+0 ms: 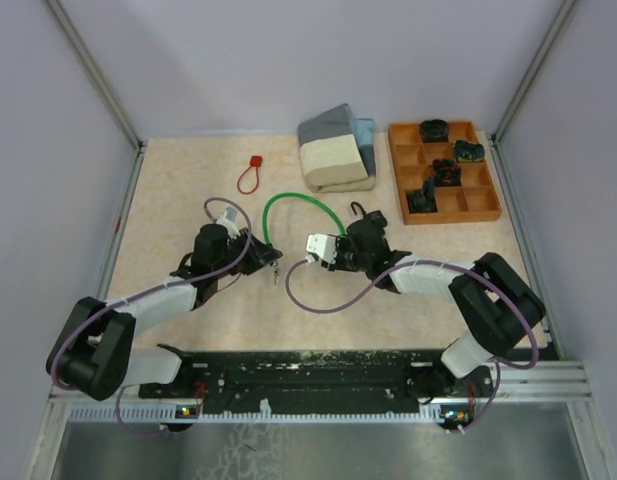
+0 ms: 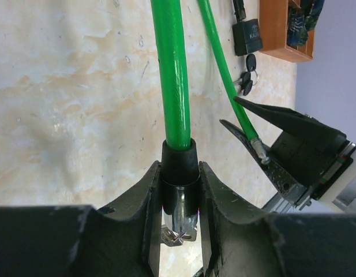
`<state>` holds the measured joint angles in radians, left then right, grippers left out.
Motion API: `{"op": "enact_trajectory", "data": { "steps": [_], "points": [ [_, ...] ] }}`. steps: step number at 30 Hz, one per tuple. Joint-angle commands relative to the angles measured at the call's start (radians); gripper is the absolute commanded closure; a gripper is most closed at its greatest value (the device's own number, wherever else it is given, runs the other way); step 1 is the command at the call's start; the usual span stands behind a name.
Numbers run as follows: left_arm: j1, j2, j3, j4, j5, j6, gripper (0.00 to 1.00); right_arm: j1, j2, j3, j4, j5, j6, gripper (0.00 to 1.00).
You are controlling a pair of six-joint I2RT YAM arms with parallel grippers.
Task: Unlock with the key
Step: Unlock the lock, then place the lock at the center of the board.
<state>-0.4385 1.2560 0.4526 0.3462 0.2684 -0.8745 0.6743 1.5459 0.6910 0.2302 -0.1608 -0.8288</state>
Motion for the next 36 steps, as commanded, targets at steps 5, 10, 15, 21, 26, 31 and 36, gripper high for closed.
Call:
{"op": "enact_trajectory", "data": {
  "steps": [5, 10, 15, 21, 26, 31, 36],
  "points": [
    [-0.01, 0.178, 0.104, 0.11, 0.014, -0.044, 1.0, -0.011, -0.132, 0.012, 0.034, 0.042, 0.268, 0.51],
    [-0.075, 0.279, 0.157, 0.093, -0.019, -0.063, 1.0, -0.011, -0.312, -0.089, 0.177, 0.099, 0.443, 0.33],
    [-0.103, 0.33, 0.197, 0.027, -0.07, -0.066, 0.87, -0.012, -0.483, -0.226, 0.343, 0.169, 0.595, 0.27],
    [-0.117, 0.335, 0.262, -0.102, -0.135, -0.02, 0.56, -0.012, -0.541, -0.326, 0.43, 0.25, 0.749, 0.19],
    [-0.116, 0.284, 0.305, -0.246, -0.247, 0.037, 0.33, -0.012, -0.564, -0.373, 0.455, 0.27, 0.832, 0.18],
    [-0.095, 0.217, 0.382, -0.419, -0.393, 0.096, 0.19, -0.011, -0.529, -0.388, 0.483, 0.316, 0.849, 0.17],
    [-0.023, 0.232, 0.512, -0.537, -0.463, 0.208, 0.13, -0.012, -0.51, -0.393, 0.491, 0.38, 0.867, 0.17]
  ]
}}
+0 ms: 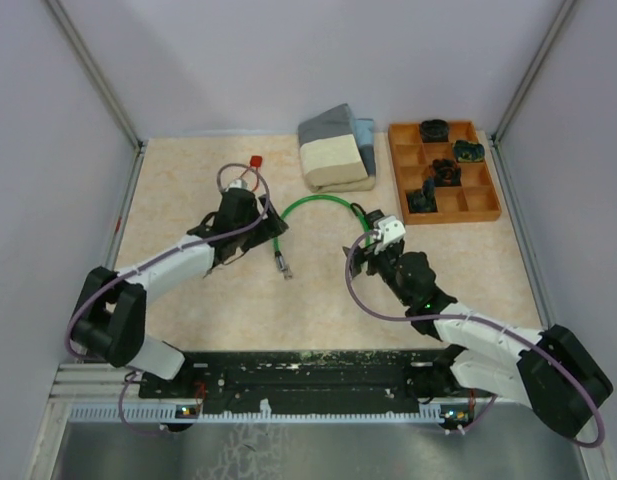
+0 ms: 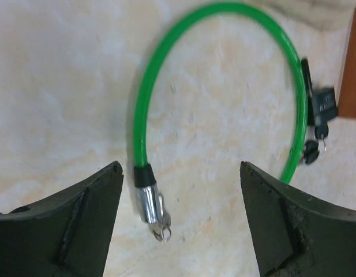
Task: Unlock with the key
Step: Place the lock at the center of the board, then pick up the lock from the center of the board.
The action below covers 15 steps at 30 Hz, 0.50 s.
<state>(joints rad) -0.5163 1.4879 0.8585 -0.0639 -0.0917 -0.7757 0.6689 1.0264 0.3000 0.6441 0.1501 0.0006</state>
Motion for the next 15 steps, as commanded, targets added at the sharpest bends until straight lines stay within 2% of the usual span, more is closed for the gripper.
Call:
{"op": "enact_trajectory", "data": {
  "steps": [1, 9, 12, 15],
  "points": [
    [0.073, 0.02, 0.151, -0.146, -0.11, 0.13, 0.13, -0.007, 0.012, -0.009, 0.086, 0.075, 0.039, 0.17],
    [0.179, 0.232, 0.422, -0.206, -0.184, 0.256, 0.14, -0.006, 0.049, -0.003, 0.086, 0.088, 0.046, 0.17],
    [0.203, 0.359, 0.566, -0.217, -0.175, 0.333, 0.16, -0.006, 0.061, 0.008, 0.074, 0.073, 0.049, 0.17],
    [0.212, 0.51, 0.721, -0.253, -0.167, 0.404, 0.24, -0.006, 0.061, 0.008, 0.069, 0.077, 0.05, 0.17]
  ]
}}
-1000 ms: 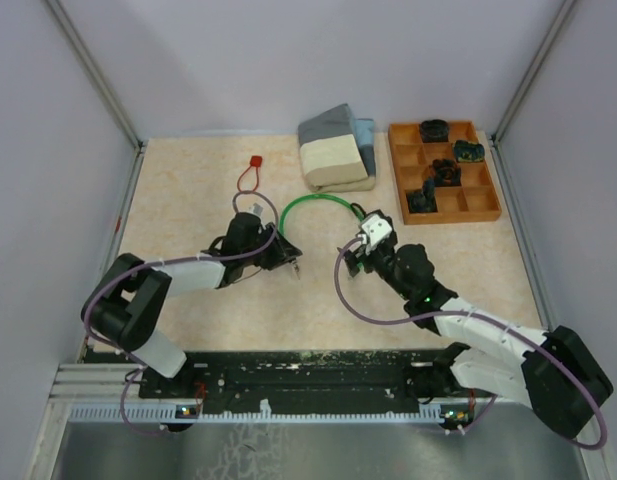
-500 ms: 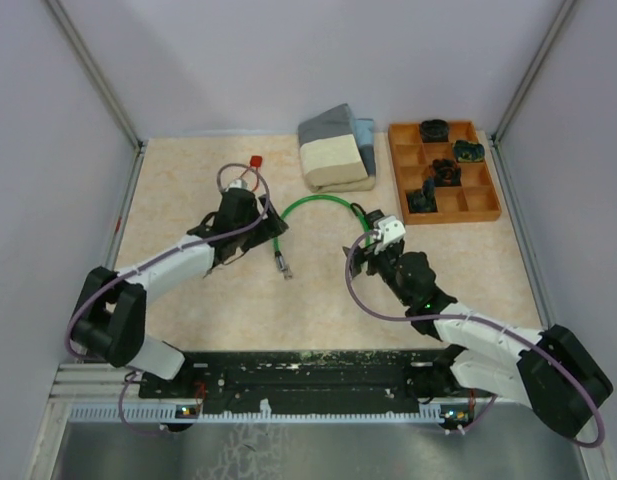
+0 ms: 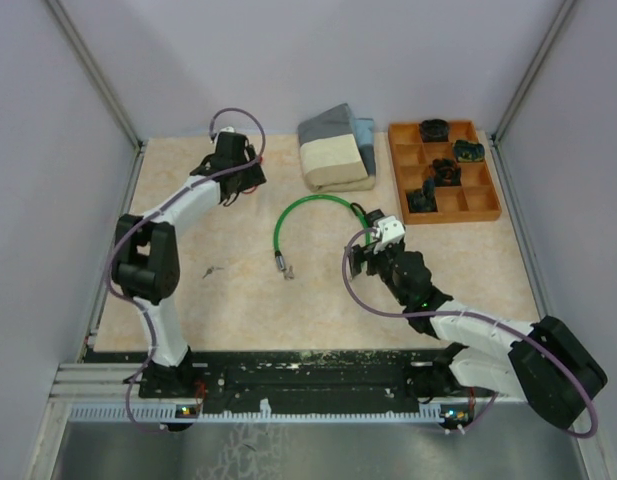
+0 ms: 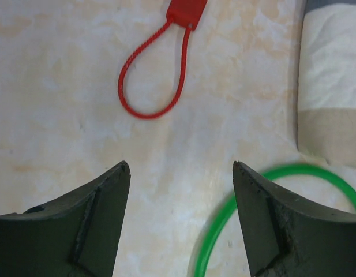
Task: Unlock with the key
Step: Pick up the lock from the center of the board.
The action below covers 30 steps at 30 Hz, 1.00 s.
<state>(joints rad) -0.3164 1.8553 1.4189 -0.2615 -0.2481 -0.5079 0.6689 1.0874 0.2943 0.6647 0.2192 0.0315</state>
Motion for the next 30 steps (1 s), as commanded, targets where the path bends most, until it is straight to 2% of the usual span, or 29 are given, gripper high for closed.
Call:
{"op": "enact_trajectory", "data": {
  "steps": [1, 3, 11, 21, 25, 27, 30],
  "points": [
    [0.013, 0.175, 0.196, -0.049, -0.01, 0.161, 0.26, -0.007, -0.002, 0.012, 0.051, 0.01, 0.019, 0.17],
    [0.015, 0.227, 0.241, -0.021, 0.002, 0.212, 0.33, -0.006, 0.001, 0.009, 0.057, 0.015, 0.017, 0.17],
    [0.045, 0.415, 0.45, -0.024, 0.016, 0.322, 0.49, -0.006, 0.003, 0.014, 0.042, 0.015, 0.011, 0.17],
    [0.06, 0.629, 0.691, -0.089, 0.062, 0.39, 0.55, -0.006, 0.001, 0.012, 0.041, 0.026, -0.003, 0.17],
    [0.064, 0.655, 0.709, -0.075, 0.1, 0.413, 0.58, -0.006, 0.006, 0.012, 0.042, 0.027, -0.004, 0.17],
    [0.068, 0.657, 0.709, -0.079, 0.121, 0.422, 0.64, -0.006, 0.008, 0.013, 0.042, 0.027, -0.004, 0.17],
    [0.068, 0.649, 0.7, -0.1, 0.124, 0.442, 0.78, -0.005, 0.013, 0.014, 0.044, 0.024, -0.004, 0.17]
  ]
}}
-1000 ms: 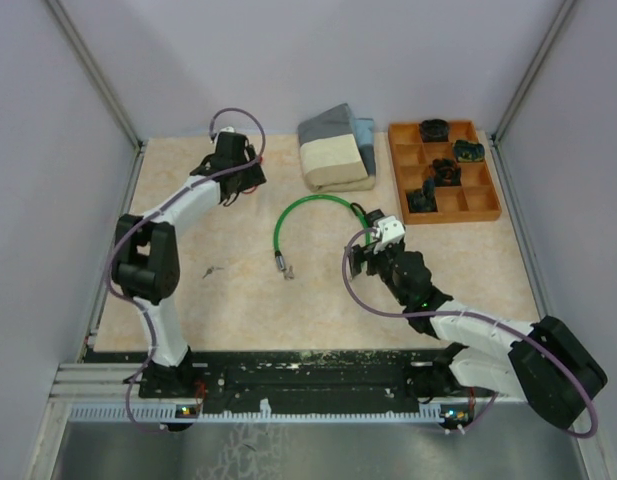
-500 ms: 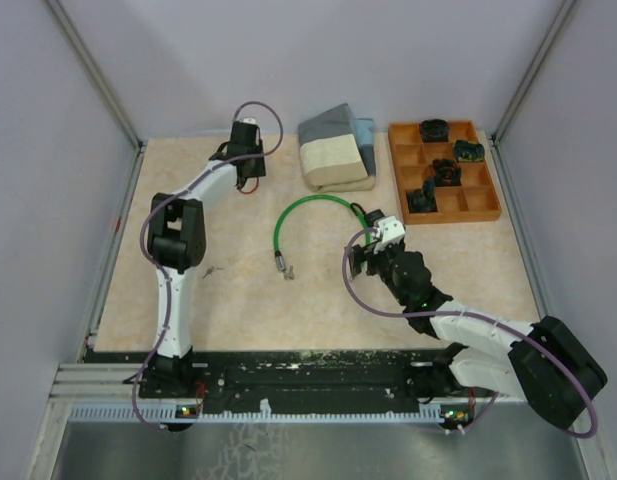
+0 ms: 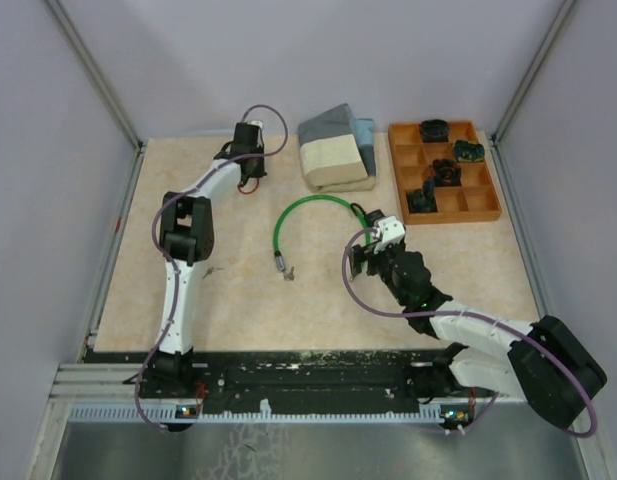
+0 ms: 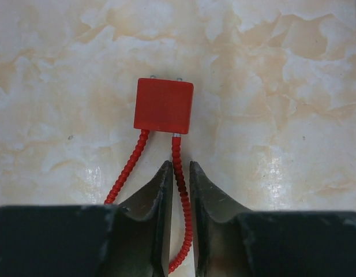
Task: Unlock with the key
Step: Pick up the lock from the center of the board.
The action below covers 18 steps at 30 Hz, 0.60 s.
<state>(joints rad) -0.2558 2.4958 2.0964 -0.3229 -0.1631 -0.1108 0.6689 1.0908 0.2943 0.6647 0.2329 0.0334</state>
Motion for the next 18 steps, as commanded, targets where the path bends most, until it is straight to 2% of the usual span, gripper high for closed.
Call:
{"op": "enact_trajectory", "data": {
  "steps": [1, 3, 5, 11, 18],
  "points": [
    [0.008, -0.003, 0.011, -0.044, 0.044, 0.053, 0.85, -0.007, 0.01, 0.015, 0.044, 0.01, -0.006, 0.17],
    [0.007, -0.042, -0.03, -0.046, 0.058, 0.068, 0.95, -0.005, 0.011, 0.016, 0.044, 0.007, -0.006, 0.17],
    [0.007, -0.1, -0.078, -0.045, 0.081, 0.071, 1.0, -0.006, 0.01, 0.017, 0.042, 0.004, -0.005, 0.17],
    [-0.016, -0.344, -0.246, -0.045, 0.184, 0.091, 1.0, -0.005, -0.008, 0.008, 0.052, -0.005, 0.013, 0.17],
    [-0.167, -0.58, -0.498, -0.09, 0.108, 0.129, 1.0, -0.006, -0.051, -0.025, 0.095, 0.02, 0.037, 0.17]
  ]
}}
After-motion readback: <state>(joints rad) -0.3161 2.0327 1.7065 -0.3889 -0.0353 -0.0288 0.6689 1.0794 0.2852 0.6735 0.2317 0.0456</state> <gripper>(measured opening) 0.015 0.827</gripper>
